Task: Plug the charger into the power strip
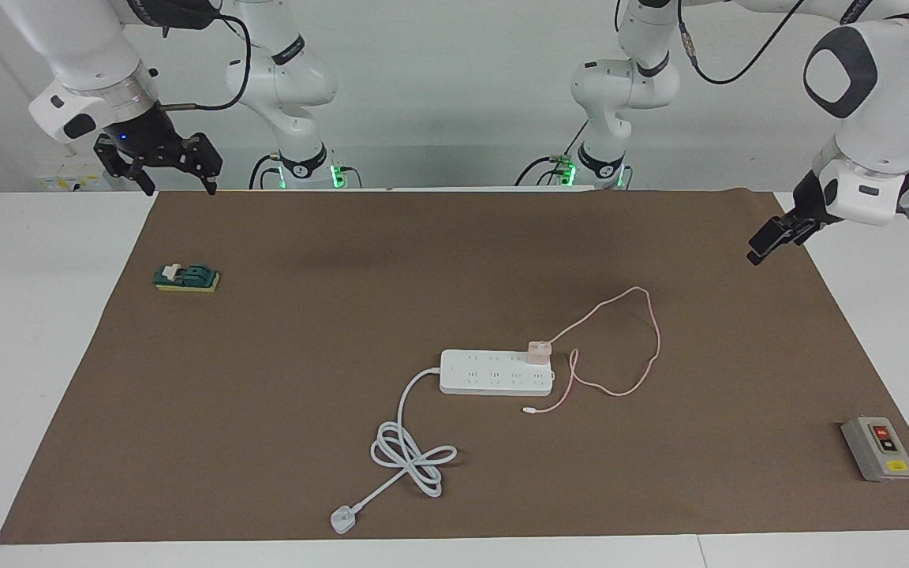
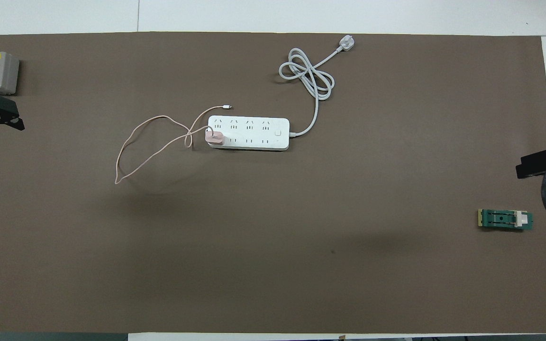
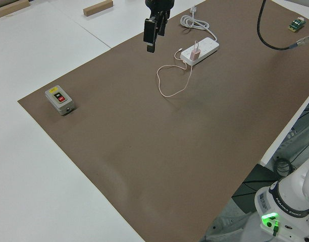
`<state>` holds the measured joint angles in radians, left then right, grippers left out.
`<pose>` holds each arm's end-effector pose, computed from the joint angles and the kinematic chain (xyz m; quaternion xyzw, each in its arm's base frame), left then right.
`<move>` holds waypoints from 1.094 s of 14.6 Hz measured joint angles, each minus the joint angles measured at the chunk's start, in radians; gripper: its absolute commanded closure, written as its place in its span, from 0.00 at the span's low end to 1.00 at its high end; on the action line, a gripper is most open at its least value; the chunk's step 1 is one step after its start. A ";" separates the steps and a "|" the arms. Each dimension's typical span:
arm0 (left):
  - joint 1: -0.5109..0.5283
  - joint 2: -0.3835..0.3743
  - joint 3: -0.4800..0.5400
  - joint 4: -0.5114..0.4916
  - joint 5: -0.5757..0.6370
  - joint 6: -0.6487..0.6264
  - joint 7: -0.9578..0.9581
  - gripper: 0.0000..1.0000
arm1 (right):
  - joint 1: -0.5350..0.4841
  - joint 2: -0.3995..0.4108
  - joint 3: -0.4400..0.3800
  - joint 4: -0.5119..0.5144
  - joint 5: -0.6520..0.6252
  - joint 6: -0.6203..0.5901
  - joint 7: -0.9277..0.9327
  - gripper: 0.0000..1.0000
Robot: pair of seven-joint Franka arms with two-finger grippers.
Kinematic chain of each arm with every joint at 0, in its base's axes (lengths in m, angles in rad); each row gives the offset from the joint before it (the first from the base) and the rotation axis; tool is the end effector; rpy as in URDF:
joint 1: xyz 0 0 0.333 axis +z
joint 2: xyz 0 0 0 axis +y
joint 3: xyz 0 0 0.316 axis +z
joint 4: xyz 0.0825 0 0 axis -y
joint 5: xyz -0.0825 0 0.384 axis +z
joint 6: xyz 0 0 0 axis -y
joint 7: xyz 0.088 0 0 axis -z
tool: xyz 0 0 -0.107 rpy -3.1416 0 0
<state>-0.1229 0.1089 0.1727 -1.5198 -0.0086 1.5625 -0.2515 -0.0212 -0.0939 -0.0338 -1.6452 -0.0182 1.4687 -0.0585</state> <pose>0.5844 0.0229 0.5866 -0.9882 -0.1499 0.0316 0.0083 0.5128 -0.0312 0.6314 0.9991 0.0013 -0.0417 0.0052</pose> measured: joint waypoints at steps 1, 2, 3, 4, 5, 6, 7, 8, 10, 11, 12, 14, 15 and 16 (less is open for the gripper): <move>0.000 -0.011 -0.001 -0.001 0.000 -0.020 0.020 0.00 | 0.000 0.000 0.000 0.000 0.000 0.000 0.000 0.00; 0.001 -0.024 -0.001 -0.003 0.000 -0.038 0.038 0.00 | 0.000 0.000 0.000 0.000 0.000 0.000 0.000 0.00; 0.002 -0.038 0.001 -0.006 0.001 -0.052 0.050 0.00 | 0.000 0.000 0.000 0.000 0.000 0.000 0.000 0.00; 0.006 -0.050 0.002 -0.009 0.001 -0.063 0.056 0.00 | 0.000 0.000 0.000 0.000 0.000 0.000 0.000 0.00; 0.014 -0.061 0.002 -0.013 0.001 -0.077 0.060 0.00 | 0.000 0.000 0.000 0.000 0.000 0.000 0.000 0.00; 0.027 -0.072 -0.002 -0.022 0.001 -0.095 0.070 0.00 | 0.000 0.000 0.000 0.000 0.000 0.000 0.000 0.00; 0.049 -0.085 -0.017 -0.039 0.001 -0.107 0.083 0.00 | 0.000 0.000 0.000 0.000 0.000 0.000 0.000 0.00; 0.087 -0.098 -0.053 -0.060 0.001 -0.108 0.092 0.00 | 0.000 0.000 0.000 0.000 0.000 0.000 0.000 0.00; 0.159 -0.114 -0.133 -0.087 0.001 -0.099 0.101 0.00 | 0.000 0.000 0.000 0.000 0.000 0.000 0.000 0.00; 0.171 -0.116 -0.153 -0.091 0.001 -0.092 0.105 0.00 | 0.000 0.000 0.000 0.000 0.000 0.000 0.000 0.00; 0.171 -0.117 -0.161 -0.094 0.001 -0.084 0.111 0.00 | 0.000 0.000 0.000 0.000 0.000 0.000 0.000 0.00; 0.171 -0.117 -0.171 -0.098 0.001 -0.069 0.129 0.00 | 0.000 0.000 0.000 0.000 0.000 0.000 0.000 0.00; 0.171 -0.117 -0.173 -0.099 0.001 -0.056 0.142 0.00 | 0.000 0.000 0.000 0.000 0.000 0.000 0.000 0.00; 0.170 -0.117 -0.176 -0.101 0.001 -0.040 0.160 0.00 | 0.000 0.000 0.000 0.000 0.000 0.000 0.000 0.00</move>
<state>0.0476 -0.0079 -0.0029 -1.6206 -0.0075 1.5222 -0.0912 -0.0212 -0.0939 -0.0338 -1.6452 -0.0182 1.4687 -0.0585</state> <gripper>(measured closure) 0.000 0.000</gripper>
